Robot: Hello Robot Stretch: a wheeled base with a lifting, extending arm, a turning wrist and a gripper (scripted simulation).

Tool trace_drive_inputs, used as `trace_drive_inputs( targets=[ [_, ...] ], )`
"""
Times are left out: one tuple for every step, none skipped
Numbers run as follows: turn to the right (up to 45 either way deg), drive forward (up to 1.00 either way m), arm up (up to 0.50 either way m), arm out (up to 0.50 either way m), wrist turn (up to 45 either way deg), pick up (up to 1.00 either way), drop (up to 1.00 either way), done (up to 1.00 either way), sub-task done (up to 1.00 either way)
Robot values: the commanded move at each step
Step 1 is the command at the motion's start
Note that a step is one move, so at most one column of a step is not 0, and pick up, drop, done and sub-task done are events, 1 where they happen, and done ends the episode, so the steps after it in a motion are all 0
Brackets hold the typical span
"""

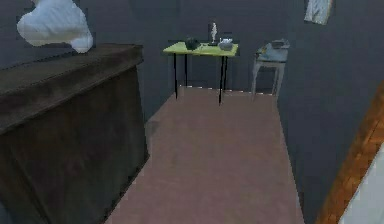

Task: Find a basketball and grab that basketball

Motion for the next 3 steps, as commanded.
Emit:
trace_drive_inputs(
  targets=[
    [45.0,0.00,0.00,0.00,0.0,0.00,0.00,0.00,0.00],
    [15.0,0.00,0.00,0.00,0.0,0.00,0.00,0.00,0.00],
    [0.0,0.65,0.00,0.00,0.0,0.00,0.00,0.00,0.00]
  ],
)
